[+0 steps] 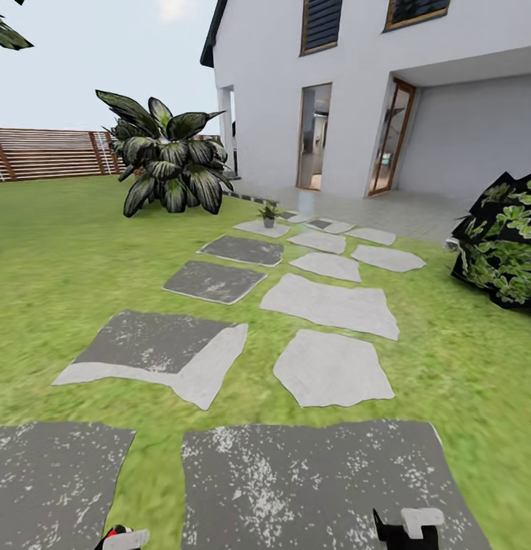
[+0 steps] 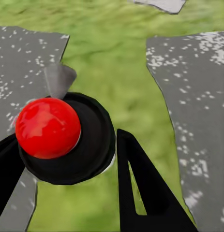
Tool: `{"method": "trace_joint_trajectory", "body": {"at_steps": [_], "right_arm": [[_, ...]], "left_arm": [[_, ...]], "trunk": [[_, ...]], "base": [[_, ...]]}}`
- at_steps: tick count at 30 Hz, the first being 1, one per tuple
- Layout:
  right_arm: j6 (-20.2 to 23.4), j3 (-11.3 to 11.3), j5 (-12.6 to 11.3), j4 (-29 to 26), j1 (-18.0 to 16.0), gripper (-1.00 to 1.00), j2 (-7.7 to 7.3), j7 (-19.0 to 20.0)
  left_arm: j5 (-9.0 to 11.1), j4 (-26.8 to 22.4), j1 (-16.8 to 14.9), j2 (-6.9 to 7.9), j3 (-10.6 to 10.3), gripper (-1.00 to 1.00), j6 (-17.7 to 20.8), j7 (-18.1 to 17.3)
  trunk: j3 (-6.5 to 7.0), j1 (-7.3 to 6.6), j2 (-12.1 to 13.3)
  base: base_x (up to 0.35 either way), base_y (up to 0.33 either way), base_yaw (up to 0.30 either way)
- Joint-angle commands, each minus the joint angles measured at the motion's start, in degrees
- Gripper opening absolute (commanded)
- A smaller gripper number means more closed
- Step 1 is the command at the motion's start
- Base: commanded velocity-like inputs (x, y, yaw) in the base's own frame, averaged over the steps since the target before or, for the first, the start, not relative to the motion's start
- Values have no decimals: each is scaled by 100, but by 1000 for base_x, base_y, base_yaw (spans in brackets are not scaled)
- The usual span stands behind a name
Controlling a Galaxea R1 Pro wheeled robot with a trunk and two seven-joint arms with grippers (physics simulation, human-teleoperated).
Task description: Pick up the pesticide atomizer in the garden and spray insectifuge to fully cover both potted plants in the garden.
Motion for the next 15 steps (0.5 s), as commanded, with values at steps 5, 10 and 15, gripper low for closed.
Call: {"method": "trace_joint_trajectory", "body": {"at_steps": [5, 10, 15], "right_arm": [[-17, 1, 10, 5, -4, 100, 5, 7], [-17, 1, 11, 5, -1, 100, 8, 12], [-17, 1, 13, 5, -3, 100, 9, 13]], "left_arm": [[8, 4, -3, -3, 16, -100, -19, -5], [9, 4, -4, -3, 16, -100, -19, -5], [9, 4, -2, 0, 16, -100, -17, -5]], "trunk": [[-5, 2, -2], [-5, 2, -2], [-5, 2, -2]], "base": [[339, 0, 0], [339, 0, 0], [339, 0, 0]]}}
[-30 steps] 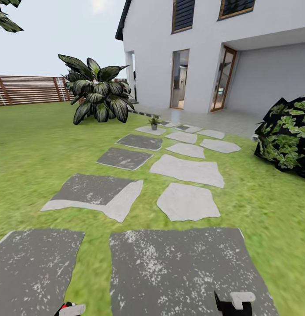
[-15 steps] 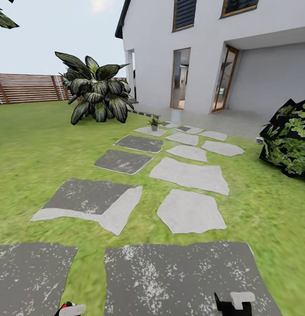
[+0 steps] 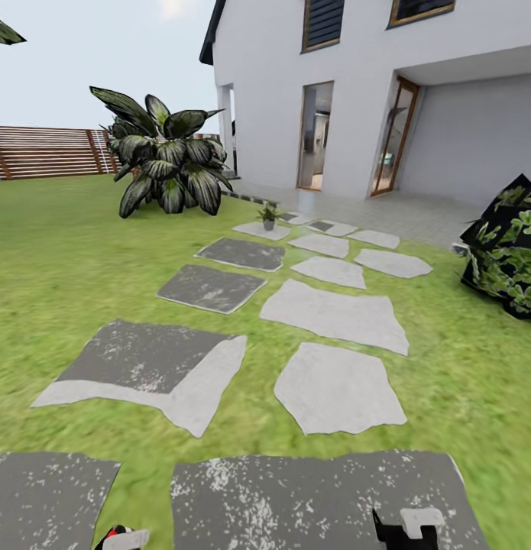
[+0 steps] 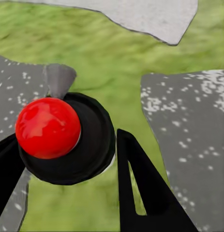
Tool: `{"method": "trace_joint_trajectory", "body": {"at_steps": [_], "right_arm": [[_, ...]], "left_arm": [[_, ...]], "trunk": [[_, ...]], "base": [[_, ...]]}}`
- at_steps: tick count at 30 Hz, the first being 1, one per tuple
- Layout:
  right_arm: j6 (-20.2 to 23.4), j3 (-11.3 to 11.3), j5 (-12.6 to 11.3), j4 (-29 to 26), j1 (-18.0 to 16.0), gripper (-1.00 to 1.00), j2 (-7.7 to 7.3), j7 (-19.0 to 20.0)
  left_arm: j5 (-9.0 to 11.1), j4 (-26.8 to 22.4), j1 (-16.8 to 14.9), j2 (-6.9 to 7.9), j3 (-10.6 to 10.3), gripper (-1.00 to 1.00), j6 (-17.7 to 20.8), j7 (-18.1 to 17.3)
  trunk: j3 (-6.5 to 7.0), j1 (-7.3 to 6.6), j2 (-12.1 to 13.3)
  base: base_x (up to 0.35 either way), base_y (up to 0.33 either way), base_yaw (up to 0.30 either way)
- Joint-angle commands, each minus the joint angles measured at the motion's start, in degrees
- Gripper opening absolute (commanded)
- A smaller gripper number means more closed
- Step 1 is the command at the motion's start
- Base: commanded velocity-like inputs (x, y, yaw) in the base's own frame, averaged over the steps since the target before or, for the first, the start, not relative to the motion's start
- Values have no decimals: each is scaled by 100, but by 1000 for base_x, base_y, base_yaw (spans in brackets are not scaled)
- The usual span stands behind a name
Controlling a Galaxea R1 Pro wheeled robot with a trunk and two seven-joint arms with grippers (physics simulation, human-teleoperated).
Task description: Pick up the pesticide atomizer in the garden and spray insectifuge to fully cover both potted plants in the garden.
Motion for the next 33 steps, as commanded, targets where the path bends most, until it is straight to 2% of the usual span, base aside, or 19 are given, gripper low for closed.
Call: {"method": "trace_joint_trajectory", "body": {"at_steps": [1, 17, 33], "right_arm": [[-17, 0, 6, 5, -2, 100, -1, 2], [-17, 0, 6, 5, 0, 100, -1, 2], [-17, 0, 6, 5, 2, 100, -1, 2]], "left_arm": [[8, 4, -6, -3, 14, -100, -20, -6], [7, 4, -3, -5, 12, -100, -20, -6], [3, 4, -3, -5, 14, -100, -15, -6]], "trunk": [[-5, 2, -2], [-5, 2, -2], [-5, 2, -2]], "base": [[339, 0, 0], [339, 74, 0], [339, 6, 0]]}}
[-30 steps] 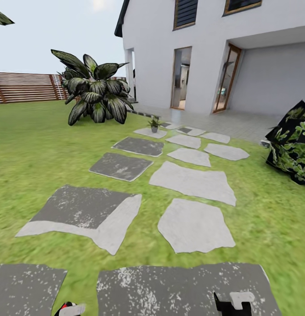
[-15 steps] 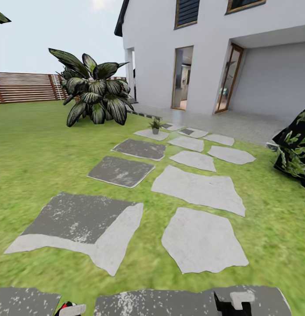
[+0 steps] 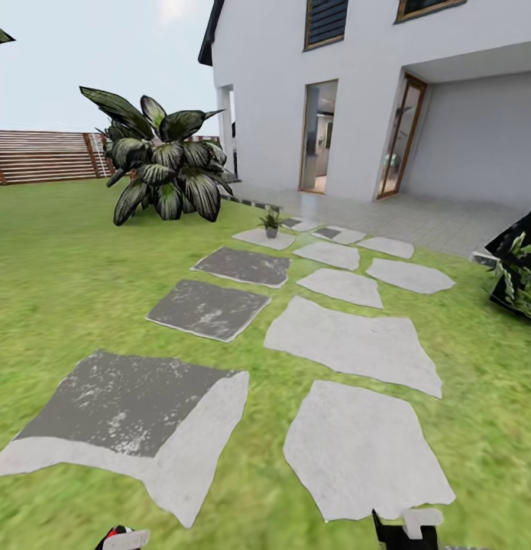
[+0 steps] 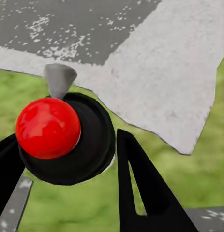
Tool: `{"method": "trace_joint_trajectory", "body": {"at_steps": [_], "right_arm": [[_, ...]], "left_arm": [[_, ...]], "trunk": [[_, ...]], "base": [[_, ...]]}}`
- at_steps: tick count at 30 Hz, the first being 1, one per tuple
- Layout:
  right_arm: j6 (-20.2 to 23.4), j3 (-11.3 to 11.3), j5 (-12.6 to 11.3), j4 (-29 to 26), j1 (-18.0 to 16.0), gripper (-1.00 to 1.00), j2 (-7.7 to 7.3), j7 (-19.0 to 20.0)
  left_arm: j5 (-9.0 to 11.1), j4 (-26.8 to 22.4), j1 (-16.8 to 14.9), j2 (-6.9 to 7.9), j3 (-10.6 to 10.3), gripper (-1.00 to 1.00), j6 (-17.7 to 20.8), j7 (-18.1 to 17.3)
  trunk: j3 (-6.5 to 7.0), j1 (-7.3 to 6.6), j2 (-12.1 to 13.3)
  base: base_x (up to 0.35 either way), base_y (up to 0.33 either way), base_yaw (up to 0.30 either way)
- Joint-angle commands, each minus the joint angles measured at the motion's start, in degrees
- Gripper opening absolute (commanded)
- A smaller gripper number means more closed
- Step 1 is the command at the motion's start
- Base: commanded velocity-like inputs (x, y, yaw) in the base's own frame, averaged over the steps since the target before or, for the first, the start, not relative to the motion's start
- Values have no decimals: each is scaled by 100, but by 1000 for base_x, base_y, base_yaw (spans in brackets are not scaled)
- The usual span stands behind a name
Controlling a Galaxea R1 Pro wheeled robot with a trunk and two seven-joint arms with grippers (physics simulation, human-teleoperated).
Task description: Pick up the pesticide atomizer in the garden and spray insectifuge to fully cover both potted plants in the garden.
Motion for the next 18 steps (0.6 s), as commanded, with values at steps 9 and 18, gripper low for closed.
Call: {"method": "trace_joint_trajectory", "body": {"at_steps": [9, 18], "right_arm": [[-17, 0, 5, 5, -5, 100, -1, 2], [-17, 0, 5, 5, -4, 100, -1, 2]], "left_arm": [[5, 4, -3, -1, 15, -100, -20, -5], [6, 4, -3, -1, 15, -100, -19, -5]], "trunk": [[-5, 2, -2], [-5, 2, -2]], "base": [[339, 0, 0], [339, 0, 0]]}}
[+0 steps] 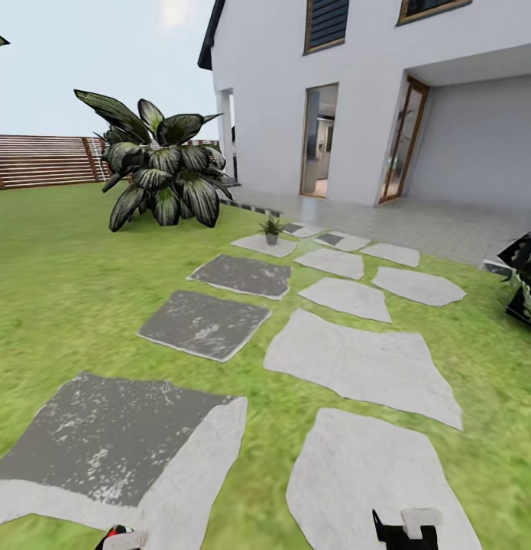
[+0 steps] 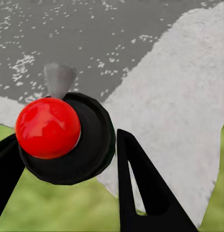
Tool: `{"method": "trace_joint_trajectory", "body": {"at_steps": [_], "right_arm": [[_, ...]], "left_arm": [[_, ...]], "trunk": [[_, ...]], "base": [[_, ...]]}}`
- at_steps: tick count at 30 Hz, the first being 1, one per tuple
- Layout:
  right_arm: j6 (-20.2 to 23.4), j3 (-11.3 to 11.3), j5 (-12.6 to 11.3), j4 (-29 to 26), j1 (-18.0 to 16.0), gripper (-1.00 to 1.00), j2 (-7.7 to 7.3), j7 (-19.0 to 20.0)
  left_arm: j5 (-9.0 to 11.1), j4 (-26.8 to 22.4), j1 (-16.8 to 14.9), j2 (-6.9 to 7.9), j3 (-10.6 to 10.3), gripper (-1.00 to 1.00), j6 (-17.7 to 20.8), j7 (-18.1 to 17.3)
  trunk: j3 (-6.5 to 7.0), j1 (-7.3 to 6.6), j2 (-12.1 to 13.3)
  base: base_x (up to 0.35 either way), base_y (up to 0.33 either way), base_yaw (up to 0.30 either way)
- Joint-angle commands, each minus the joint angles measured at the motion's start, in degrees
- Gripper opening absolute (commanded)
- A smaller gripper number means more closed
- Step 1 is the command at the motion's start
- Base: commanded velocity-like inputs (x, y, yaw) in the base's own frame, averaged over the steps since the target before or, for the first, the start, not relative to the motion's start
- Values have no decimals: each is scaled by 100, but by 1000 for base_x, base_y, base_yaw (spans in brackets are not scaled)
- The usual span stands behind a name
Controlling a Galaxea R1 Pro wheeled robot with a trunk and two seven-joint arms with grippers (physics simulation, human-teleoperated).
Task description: Pick up the pesticide atomizer in the garden and spray insectifuge to fully cover both potted plants in the garden.
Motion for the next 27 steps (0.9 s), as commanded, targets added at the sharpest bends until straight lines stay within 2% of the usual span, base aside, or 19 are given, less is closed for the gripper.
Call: {"method": "trace_joint_trajectory", "body": {"at_steps": [1, 27], "right_arm": [[-17, 0, 5, 5, -3, 100, -1, 2], [-17, 0, 5, 5, -2, 100, -1, 2]], "left_arm": [[7, 4, -3, -1, 15, -100, -20, -5], [7, 4, -3, -1, 15, -100, -24, -5]], "trunk": [[-5, 2, -2], [-5, 2, -2]], "base": [[339, 0, 0], [339, 46, 0]]}}
